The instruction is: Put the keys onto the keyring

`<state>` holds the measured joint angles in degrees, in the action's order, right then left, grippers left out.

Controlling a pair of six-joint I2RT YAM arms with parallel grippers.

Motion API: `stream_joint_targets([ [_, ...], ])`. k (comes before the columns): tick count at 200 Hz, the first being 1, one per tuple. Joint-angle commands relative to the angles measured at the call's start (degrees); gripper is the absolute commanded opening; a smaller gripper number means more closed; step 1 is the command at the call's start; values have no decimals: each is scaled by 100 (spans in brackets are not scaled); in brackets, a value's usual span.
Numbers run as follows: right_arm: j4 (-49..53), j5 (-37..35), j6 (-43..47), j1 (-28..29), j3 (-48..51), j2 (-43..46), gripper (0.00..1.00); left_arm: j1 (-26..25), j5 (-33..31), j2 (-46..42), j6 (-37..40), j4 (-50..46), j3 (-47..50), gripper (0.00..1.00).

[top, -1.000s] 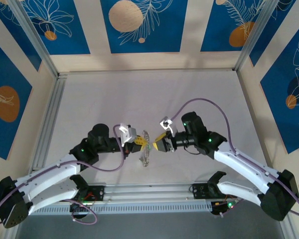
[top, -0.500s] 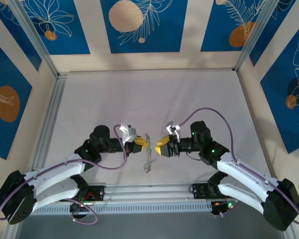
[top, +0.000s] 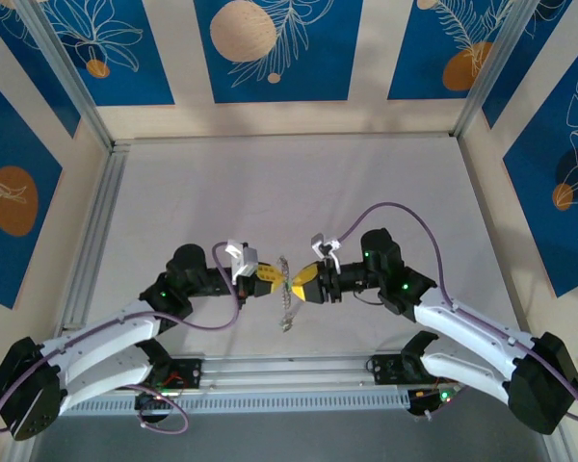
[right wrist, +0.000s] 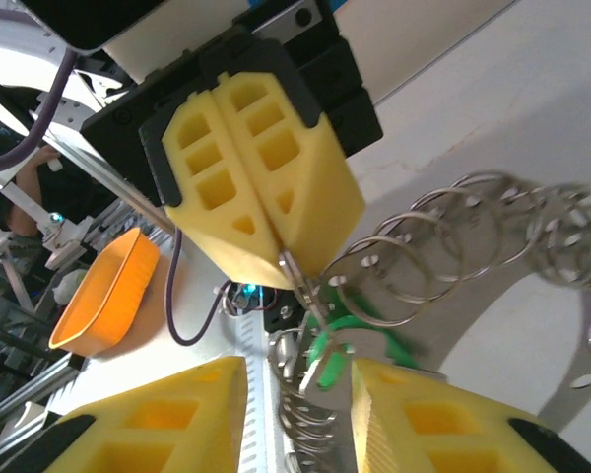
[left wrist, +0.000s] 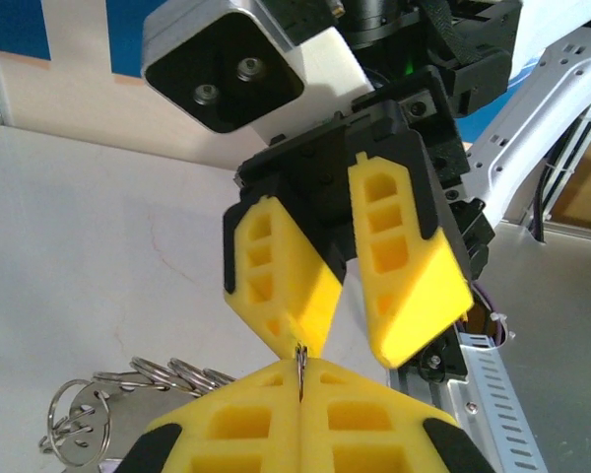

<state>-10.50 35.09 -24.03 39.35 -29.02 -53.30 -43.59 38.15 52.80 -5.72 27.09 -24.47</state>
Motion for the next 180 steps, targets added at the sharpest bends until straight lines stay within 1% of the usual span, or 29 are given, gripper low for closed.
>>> stream_joint_targets([
  [1,259,-24,86,-158,-185,110,36,59,210,-139,-57,231,-14,0],
  [26,184,183,156,-175,-304,-68,36,57,228,-154,-87,250,-21,0],
  [53,146,309,298,-38,-391,-177,32,59,212,-191,-82,217,-32,0],
  [70,222,368,388,2,-467,-220,28,57,204,-192,-79,199,-40,0],
  [93,281,357,443,4,-473,-260,17,55,201,-173,-70,182,-58,0],
  [134,175,401,459,2,-482,-403,6,61,223,-180,-70,174,-76,0],
  [158,157,365,453,-6,-491,-468,2,57,236,-200,-72,168,-74,0],
  [180,212,354,479,-6,-504,-549,0,61,228,-237,-79,191,-75,0],
])
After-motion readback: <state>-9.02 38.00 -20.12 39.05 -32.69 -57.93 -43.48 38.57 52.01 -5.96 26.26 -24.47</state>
